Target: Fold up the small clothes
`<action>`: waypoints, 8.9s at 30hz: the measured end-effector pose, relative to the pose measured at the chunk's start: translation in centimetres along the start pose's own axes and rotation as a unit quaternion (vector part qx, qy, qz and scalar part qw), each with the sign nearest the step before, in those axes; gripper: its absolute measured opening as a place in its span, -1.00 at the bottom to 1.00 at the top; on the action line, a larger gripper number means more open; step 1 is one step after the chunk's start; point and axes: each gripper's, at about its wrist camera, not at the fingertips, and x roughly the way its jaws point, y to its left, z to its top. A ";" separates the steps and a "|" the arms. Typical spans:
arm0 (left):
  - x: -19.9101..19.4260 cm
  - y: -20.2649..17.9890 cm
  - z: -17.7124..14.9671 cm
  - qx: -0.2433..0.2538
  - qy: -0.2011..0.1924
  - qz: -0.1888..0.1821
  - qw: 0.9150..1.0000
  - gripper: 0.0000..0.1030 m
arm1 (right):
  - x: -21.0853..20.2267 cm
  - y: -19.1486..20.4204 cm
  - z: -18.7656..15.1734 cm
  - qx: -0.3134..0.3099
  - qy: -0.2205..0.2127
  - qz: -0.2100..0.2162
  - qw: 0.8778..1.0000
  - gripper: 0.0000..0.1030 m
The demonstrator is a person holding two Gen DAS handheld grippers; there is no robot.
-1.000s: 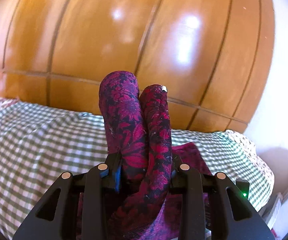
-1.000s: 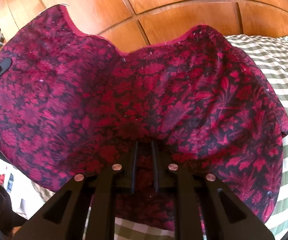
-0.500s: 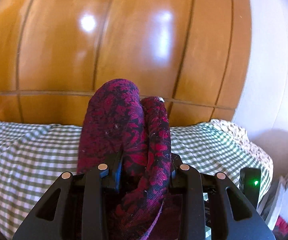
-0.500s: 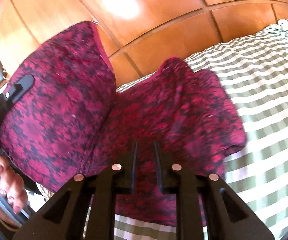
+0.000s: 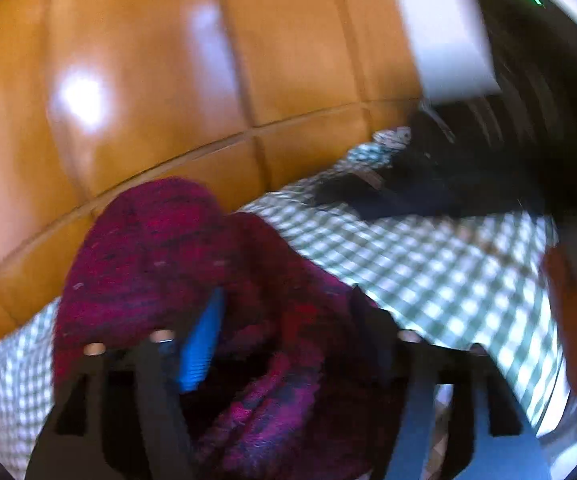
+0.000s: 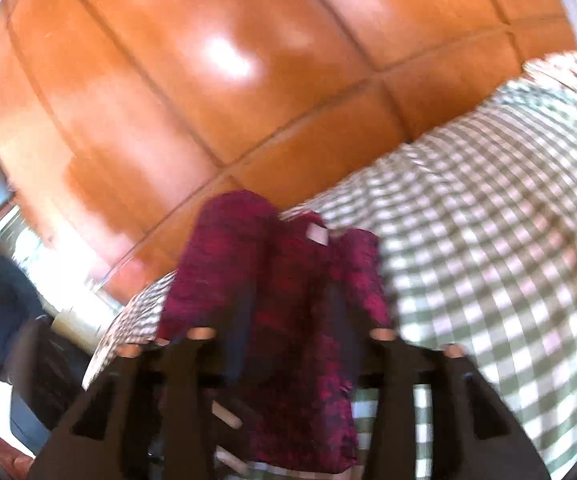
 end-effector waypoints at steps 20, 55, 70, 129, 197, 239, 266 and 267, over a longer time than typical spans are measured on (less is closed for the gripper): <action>-13.0 15.8 -7.2 -0.311 -0.122 0.037 0.942 0.76 | 5.9 4.0 2.2 0.026 0.060 0.085 0.994 0.33; 0.5 13.0 -7.9 -0.264 0.032 -0.054 0.963 0.86 | 1.4 -3.3 -0.2 0.068 -0.008 -0.093 0.993 0.29; 0.1 13.6 -5.8 -0.279 0.016 -0.023 0.960 0.86 | 5.9 -0.7 5.4 0.019 0.025 -0.034 0.999 -0.55; 2.5 17.0 -5.2 -0.318 0.046 -0.015 0.947 0.94 | 2.8 0.9 -4.1 -0.058 -0.063 -0.146 0.986 0.07; 6.1 27.9 -7.9 -0.308 0.027 0.071 0.948 0.81 | 21.2 -3.1 4.3 0.009 0.011 0.000 1.000 0.67; 7.1 22.4 -7.1 -0.275 0.071 0.107 0.953 0.87 | 16.4 -0.2 -1.3 -0.132 0.027 -0.215 0.967 0.26; -2.9 18.7 -9.6 -0.276 0.051 0.308 0.909 0.93 | 8.5 5.8 -8.6 -0.177 -0.121 -0.252 0.944 0.95; -3.1 18.6 -9.6 -0.275 0.054 0.308 0.909 0.93 | 8.3 5.8 -8.7 -0.173 -0.123 -0.258 0.942 0.95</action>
